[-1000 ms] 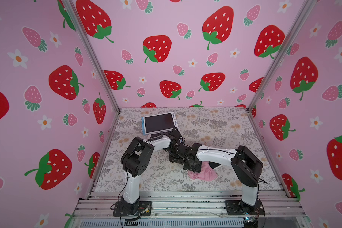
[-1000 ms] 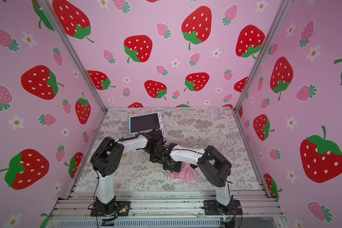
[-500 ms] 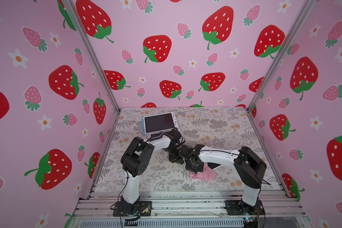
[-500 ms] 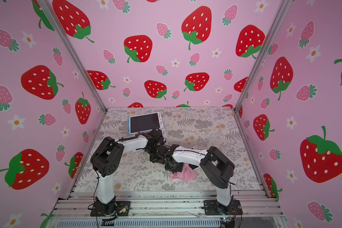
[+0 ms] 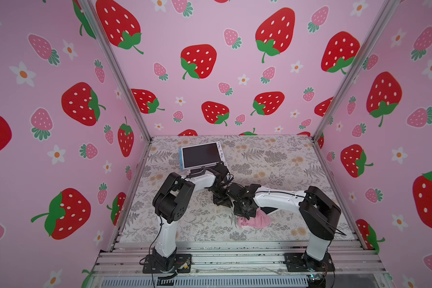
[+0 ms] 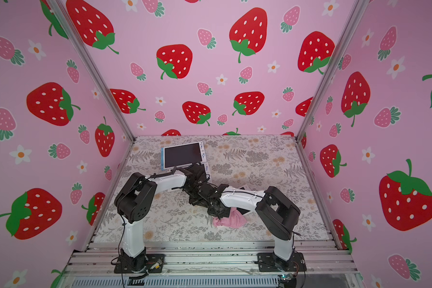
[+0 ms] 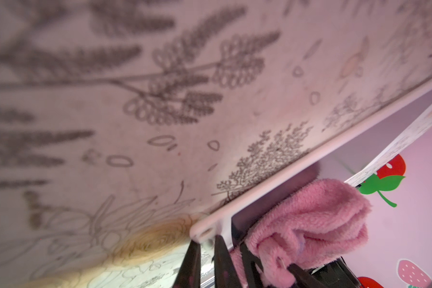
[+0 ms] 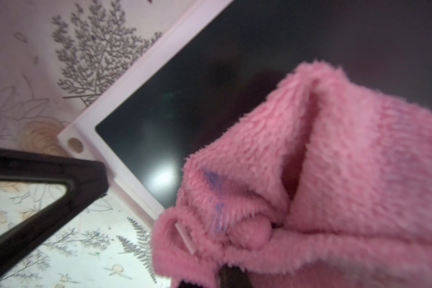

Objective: Wipe the drawing tablet
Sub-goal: Wipe the dirt from the drawing tablet.

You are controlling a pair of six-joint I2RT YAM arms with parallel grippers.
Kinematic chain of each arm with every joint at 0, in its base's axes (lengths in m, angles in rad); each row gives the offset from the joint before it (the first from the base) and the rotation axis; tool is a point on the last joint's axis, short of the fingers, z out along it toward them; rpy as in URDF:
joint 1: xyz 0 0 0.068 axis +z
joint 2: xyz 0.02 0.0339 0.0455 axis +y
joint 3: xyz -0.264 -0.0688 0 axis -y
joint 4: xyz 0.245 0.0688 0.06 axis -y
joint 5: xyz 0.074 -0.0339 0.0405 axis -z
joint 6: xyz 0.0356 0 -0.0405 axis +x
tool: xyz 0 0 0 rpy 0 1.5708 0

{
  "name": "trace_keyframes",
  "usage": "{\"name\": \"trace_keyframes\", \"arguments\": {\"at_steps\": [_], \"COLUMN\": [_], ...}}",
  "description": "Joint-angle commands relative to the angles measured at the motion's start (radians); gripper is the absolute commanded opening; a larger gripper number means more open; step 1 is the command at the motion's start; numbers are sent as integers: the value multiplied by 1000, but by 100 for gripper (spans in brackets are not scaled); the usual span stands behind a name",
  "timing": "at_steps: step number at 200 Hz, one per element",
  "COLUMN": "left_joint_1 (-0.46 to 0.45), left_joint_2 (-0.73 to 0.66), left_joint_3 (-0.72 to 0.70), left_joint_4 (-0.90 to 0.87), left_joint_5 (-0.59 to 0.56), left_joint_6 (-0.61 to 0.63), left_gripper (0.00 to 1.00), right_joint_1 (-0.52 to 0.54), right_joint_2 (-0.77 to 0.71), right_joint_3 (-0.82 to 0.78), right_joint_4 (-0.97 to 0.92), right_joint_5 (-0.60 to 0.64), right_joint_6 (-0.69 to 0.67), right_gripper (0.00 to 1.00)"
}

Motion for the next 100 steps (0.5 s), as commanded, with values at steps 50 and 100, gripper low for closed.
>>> {"name": "trace_keyframes", "arguments": {"at_steps": [50, 100], "left_joint_1": [-27, -27], "left_joint_2": [119, 124], "left_joint_3": [-70, -72], "left_joint_4": [94, 95], "left_joint_5": [-114, -109], "left_joint_6": [-5, -5], "left_gripper": [13, 13], "right_joint_1": [-18, -88], "right_joint_2": [191, 164], "right_joint_3": [21, 9], "right_joint_4": [226, 277], "right_joint_5": [-150, -119], "right_joint_6": [9, -16], "right_gripper": [0, 0]}}
